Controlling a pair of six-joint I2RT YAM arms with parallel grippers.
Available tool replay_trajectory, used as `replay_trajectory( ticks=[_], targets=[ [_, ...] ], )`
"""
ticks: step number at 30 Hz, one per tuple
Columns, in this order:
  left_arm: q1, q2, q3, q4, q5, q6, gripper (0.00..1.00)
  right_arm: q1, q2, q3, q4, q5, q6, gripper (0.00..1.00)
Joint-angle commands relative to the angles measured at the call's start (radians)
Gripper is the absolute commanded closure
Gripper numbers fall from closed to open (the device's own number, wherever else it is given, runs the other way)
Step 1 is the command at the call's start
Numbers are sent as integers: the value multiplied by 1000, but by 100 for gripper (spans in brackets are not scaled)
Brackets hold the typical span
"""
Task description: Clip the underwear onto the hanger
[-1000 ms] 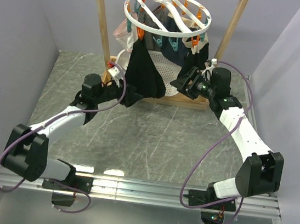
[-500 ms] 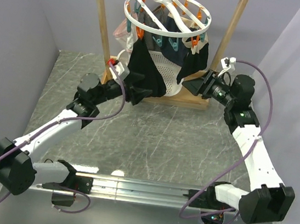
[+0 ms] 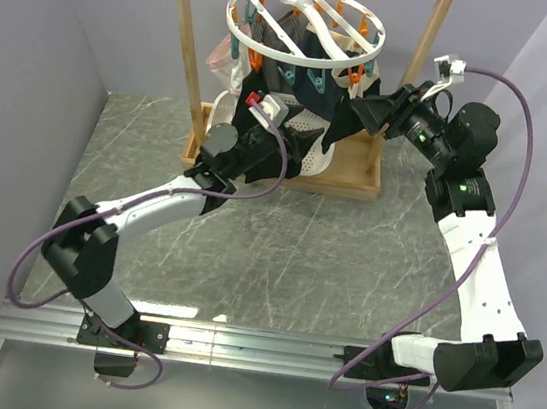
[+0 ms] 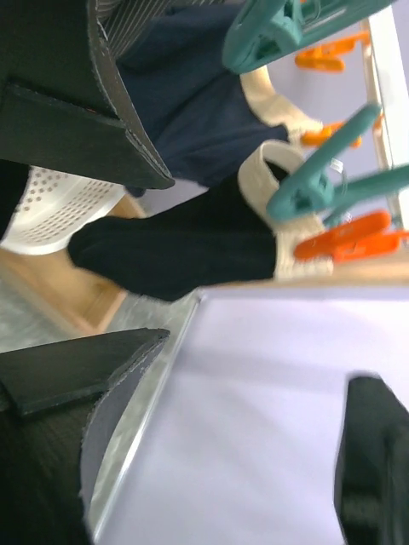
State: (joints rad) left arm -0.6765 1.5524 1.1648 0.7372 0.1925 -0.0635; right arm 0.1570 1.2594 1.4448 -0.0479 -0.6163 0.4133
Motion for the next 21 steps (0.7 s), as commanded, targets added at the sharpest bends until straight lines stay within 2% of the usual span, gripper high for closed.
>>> replay_trajectory(
  ticks=[1, 7, 13, 16, 21],
  targets=[
    [-3, 47, 93, 164, -107, 1, 29, -1, 31, 74, 3, 36, -48, 39],
    [-3, 130, 144, 281, -85, -29, 30, 1, 63, 129, 42, 0, -51, 36],
    [-1, 196, 206, 338, -105, -16, 30, -2, 67, 117, 123, -63, 8, 27],
    [-3, 219, 236, 341, -97, -24, 34, -2, 69, 115, 163, -117, 16, 27],
    [-3, 242, 263, 337, -94, -24, 45, 6, 89, 157, 109, -62, -8, 33]
  ],
)
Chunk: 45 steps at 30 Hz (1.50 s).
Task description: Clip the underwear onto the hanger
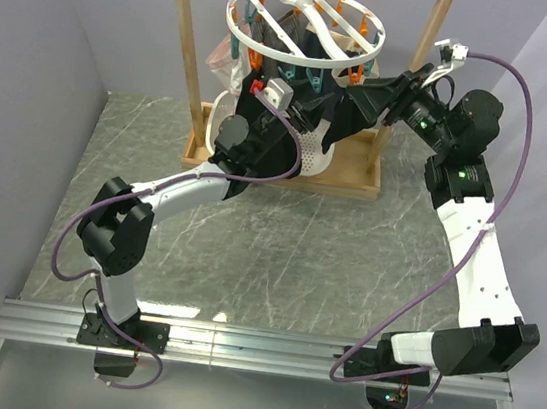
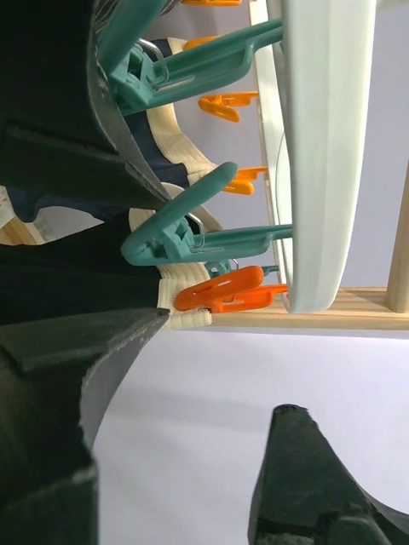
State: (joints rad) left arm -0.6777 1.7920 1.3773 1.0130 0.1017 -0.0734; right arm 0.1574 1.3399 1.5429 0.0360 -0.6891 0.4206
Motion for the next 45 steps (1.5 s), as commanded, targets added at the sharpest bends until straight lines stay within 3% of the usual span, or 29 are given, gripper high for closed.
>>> replay_trajectory(
  ticks=[1, 6, 9, 13, 16, 27, 39, 45],
  targets=[
    [-2, 3, 54, 62, 0, -14, 47, 5, 8, 60, 21, 17, -29, 33],
    [-2, 3, 54, 70, 4, -9, 53, 47, 21, 97, -28, 46, -94, 35],
    [-2, -2, 55, 67, 12, -2, 61, 100, 31, 131, -120, 140, -193, 39],
    [-2, -6, 60, 46, 20, 20, 78, 166, 48, 161, -188, 252, -243, 41],
    [-2, -11, 54, 35, 24, 27, 84, 211, 53, 169, -212, 325, -279, 41],
    [-3, -17, 49, 30, 33, 37, 88, 255, 120, 241, -254, 503, -223, 39],
    [-5, -19, 43, 29, 50, 41, 89, 258, 185, 307, -268, 490, -117, 38],
    [-5, -16, 40, 35, 55, 40, 90, 274, 192, 309, -260, 500, -138, 38]
  ],
)
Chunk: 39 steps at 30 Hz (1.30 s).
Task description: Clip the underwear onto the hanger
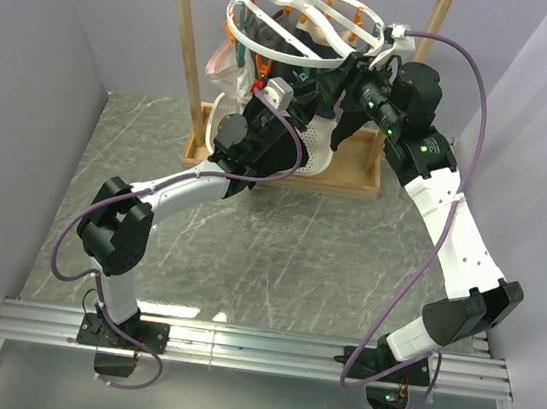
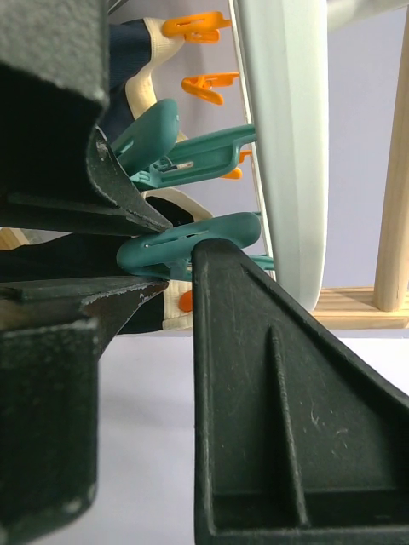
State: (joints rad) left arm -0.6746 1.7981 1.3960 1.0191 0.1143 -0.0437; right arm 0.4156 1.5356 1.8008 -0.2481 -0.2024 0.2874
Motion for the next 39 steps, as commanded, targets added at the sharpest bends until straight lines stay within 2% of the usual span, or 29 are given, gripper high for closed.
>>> replay_trajectory(
  ticks=[1, 8, 11, 17, 21, 25, 28, 29, 34, 39],
  targets=[
    [-8, -23, 20, 29, 48, 13, 90, 23, 0, 55, 23, 24, -8, 38],
    [-8, -28, 9, 24, 64, 16, 91, 43, 32, 81, 6, 98, -24, 39],
    [-11, -34, 3, 21, 68, 19, 91, 42, 41, 92, 6, 119, -16, 46],
    [-16, -39, -5, 22, 71, 27, 89, 40, 51, 109, 0, 130, -10, 70],
    [-14, -42, -12, 21, 68, 31, 82, 43, 47, 115, -6, 126, -8, 86],
    [-14, -63, -29, 9, 81, 65, 62, 42, 44, 115, -6, 124, -14, 99],
    [-13, -110, -69, -23, 122, 128, 49, 43, 41, 112, -8, 126, -14, 100],
    [-8, -124, -99, -33, 139, 139, 48, 43, 41, 111, -8, 124, -14, 100],
    [7, -198, -163, -86, 163, 180, 46, 42, 37, 101, -5, 123, -10, 100],
    [20, -178, -100, -146, 113, 120, 46, 37, 26, 77, 9, 81, 9, 100]
  ],
)
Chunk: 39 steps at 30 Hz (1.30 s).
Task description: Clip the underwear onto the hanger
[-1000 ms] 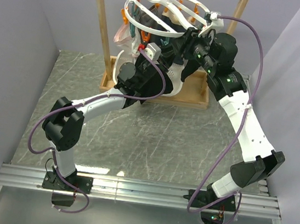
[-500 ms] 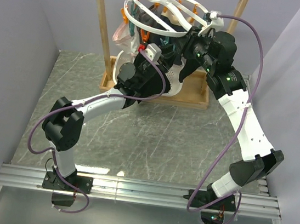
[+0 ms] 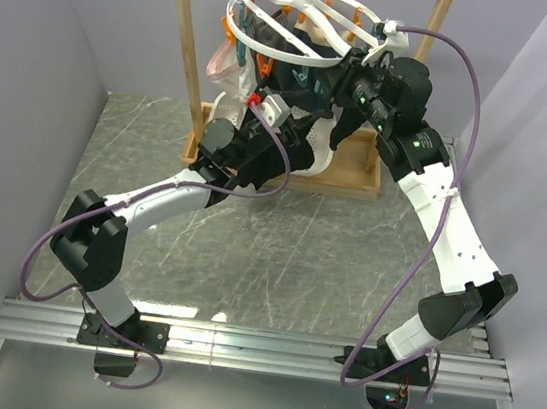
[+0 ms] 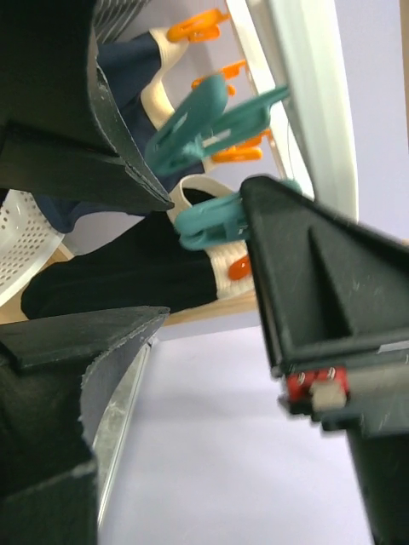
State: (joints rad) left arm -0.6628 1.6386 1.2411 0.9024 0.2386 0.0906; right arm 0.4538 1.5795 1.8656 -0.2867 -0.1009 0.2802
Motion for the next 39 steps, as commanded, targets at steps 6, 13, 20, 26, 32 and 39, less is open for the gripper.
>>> replay_trajectory(
  ticks=[6, 13, 20, 26, 32, 39],
  targets=[
    [9, 41, 153, -34, -34, -71, 50, -4, -24, 3, 60, -69, 43, 100],
    [6, 86, 205, -22, -36, -68, 71, -7, -33, -8, 63, -102, 66, 100],
    [3, 84, 182, -22, -35, -26, 98, -9, -24, 10, 55, -83, 112, 68],
    [-1, 79, 169, -22, -39, 14, 100, -7, -10, 36, 46, -68, 140, 56],
    [-14, 79, 158, -25, -38, 57, 100, -9, -10, 38, 46, -59, 163, 50],
    [-18, 73, 144, -19, -28, 71, 100, -7, -6, 40, 47, -42, 159, 72]
  ],
)
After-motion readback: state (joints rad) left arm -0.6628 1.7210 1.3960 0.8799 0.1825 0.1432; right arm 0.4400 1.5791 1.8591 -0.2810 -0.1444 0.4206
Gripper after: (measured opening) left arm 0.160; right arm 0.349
